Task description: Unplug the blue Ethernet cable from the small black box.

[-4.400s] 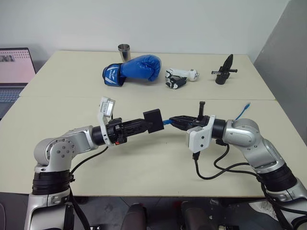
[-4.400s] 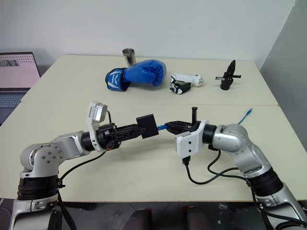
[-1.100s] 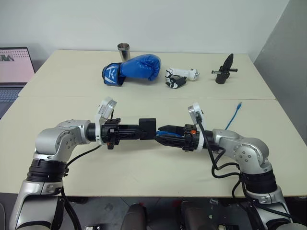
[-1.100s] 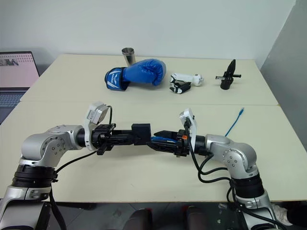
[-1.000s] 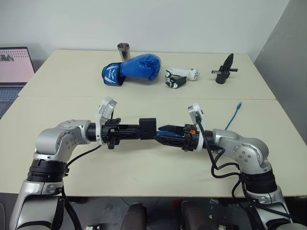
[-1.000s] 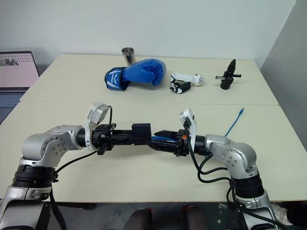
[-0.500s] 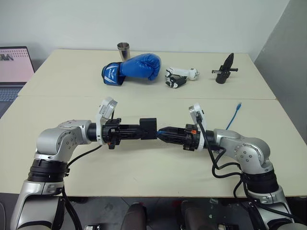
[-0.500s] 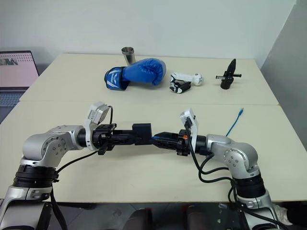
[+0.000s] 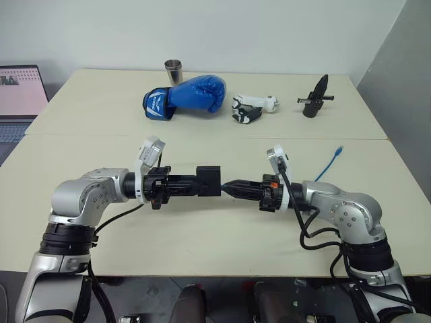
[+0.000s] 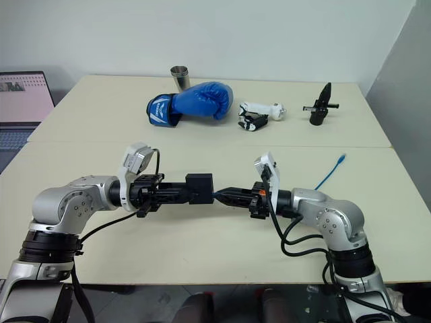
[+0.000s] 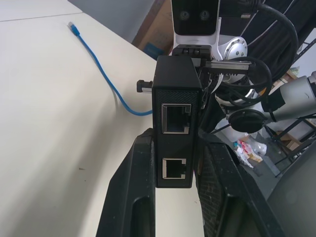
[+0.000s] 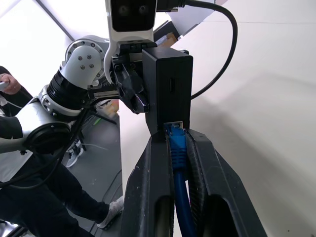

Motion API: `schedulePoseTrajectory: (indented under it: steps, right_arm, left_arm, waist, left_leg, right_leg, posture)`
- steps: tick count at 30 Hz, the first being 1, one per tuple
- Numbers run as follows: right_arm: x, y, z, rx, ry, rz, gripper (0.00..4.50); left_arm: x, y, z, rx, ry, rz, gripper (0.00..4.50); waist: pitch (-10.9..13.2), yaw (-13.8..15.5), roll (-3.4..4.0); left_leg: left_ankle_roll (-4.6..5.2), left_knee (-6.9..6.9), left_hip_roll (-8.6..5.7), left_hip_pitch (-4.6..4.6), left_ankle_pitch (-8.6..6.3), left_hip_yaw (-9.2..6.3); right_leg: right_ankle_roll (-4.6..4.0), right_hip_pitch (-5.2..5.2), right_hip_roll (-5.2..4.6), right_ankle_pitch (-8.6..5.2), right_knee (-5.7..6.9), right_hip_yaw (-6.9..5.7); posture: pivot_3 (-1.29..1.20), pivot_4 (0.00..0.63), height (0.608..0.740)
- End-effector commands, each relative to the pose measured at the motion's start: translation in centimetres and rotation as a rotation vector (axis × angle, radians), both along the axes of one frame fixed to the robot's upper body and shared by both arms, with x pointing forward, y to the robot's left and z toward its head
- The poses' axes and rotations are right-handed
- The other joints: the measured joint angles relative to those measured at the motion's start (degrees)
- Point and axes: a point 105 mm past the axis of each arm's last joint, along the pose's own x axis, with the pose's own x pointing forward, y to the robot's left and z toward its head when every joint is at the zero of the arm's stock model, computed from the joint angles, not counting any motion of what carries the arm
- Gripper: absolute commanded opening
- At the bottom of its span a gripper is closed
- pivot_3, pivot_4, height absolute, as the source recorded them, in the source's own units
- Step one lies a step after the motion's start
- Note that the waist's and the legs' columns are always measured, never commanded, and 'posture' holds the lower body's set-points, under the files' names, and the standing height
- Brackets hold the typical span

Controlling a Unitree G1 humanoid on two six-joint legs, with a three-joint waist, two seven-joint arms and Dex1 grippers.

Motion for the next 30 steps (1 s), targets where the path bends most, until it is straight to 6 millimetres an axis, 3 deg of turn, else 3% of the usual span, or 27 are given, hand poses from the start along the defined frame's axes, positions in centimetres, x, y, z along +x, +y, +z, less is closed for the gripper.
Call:
schedulePoseTrajectory:
  steps: [1, 12, 14, 17, 20, 23, 25, 26, 30]
  right_arm:
    - [-0.7, 0.0, 0.7, 0.0, -0.025, 0.047, 0.09]
    - [0.0, -4.2, -0.6, -0.07, 0.01, -0.069, 0.08]
    - [1.1, -4.9, -0.5, -0.067, -0.014, -0.145, 0.08]
    - [4.7, -6.2, -0.7, -0.102, -0.1, -0.351, 0.08]
    - [10.3, -9.8, -1.5, -0.217, -0.23, -0.718, 0.08]
    - [13.0, -12.6, -2.7, -0.347, -0.327, -0.897, 0.08]
    - [13.2, -12.9, -3.3, -0.36, -0.335, -0.894, 0.79]
    - [13.0, -12.6, -3.4, -0.356, -0.335, -0.874, 0.83]
    - [12.1, -11.5, -3.4, -0.327, -0.334, -0.797, 1.8]
  left_arm:
    - [0.3, 0.5, 1.4, -0.011, -0.049, 0.01, 0.76]
    - [0.5, 2.1, 0.8, 0.059, -0.064, 0.046, 0.76]
    - [0.5, 2.2, 0.7, 0.061, -0.066, 0.055, 0.76]
    - [0.7, 2.2, 0.4, 0.068, -0.07, 0.069, 0.76]
    - [1.2, 1.9, 0.0, 0.08, -0.095, 0.105, 0.76]
    - [1.3, 1.7, -0.1, 0.078, -0.098, 0.118, 0.76]
    - [1.3, 1.8, -0.1, 0.084, -0.109, 0.13, 0.76]
    - [1.4, 1.8, -0.1, 0.088, -0.116, 0.135, 0.76]
    - [1.5, 1.9, -0.1, 0.09, -0.136, 0.168, 0.76]
  waist:
    - [0.0, 0.0, 0.0]
    - [0.0, 0.01, 0.0]
    - [0.0, 0.02, 0.0]
    - [0.0, -0.1, 0.0]
    - [0.01, -0.31, 0.01]
    - [0.01, -0.24, 0.01]
    - [0.01, 0.01, 0.01]
    - [0.01, 0.03, 0.01]
    - [0.02, -0.03, 0.03]
  left_leg:
    - [0.0, 0.0, 0.0, 0.0, 0.0, 0.0]
    - [0.0, 0.0, -0.01, -0.02, 0.0, 0.0]
    - [0.0, 0.01, -0.01, -0.04, 0.0, 0.0]
    - [0.0, 0.01, 0.0, -0.03, 0.0, 0.0]
    - [0.0, 0.02, 0.0, -0.01, 0.0, 0.02]
    - [0.0, 0.02, -0.02, -0.03, 0.0, 0.07]
    - [0.0, 0.01, -0.03, -0.07, 0.0, 0.08]
    - [0.0, 0.0, -0.02, -0.11, 0.0, 0.08]
    - [-0.01, -0.01, -0.02, -0.19, 0.0, 0.09]
  right_leg:
    - [0.0, 0.0, 0.0, 0.0, 0.0, 0.0]
    - [0.0, -0.02, 0.0, 0.0, -0.01, 0.0]
    - [0.01, -0.02, 0.0, 0.0, -0.02, 0.0]
    - [0.01, -0.02, 0.01, 0.0, -0.01, 0.0]
    - [0.01, -0.03, 0.03, 0.0, 0.01, 0.02]
    - [0.01, -0.05, 0.0, 0.02, 0.0, 0.05]
    - [-0.25, -0.08, -0.01, 0.16, -0.02, 0.05]
    - [-0.27, -0.09, -0.01, 0.16, -0.03, 0.04]
    - [-0.3, -0.14, -0.02, 0.16, -0.04, 0.06]
  posture:
    - [0.0, 0.15, 0.74]
    - [0.0, 0.15, 0.74]
    - [0.0, 0.15, 0.74]
    - [0.0, 0.15, 0.74]
    - [0.0, 0.15, 0.74]
    - [0.0, 0.15, 0.74]
    - [0.0, 0.15, 0.74]
    - [0.0, 0.15, 0.74]
    - [0.0, 0.15, 0.74]
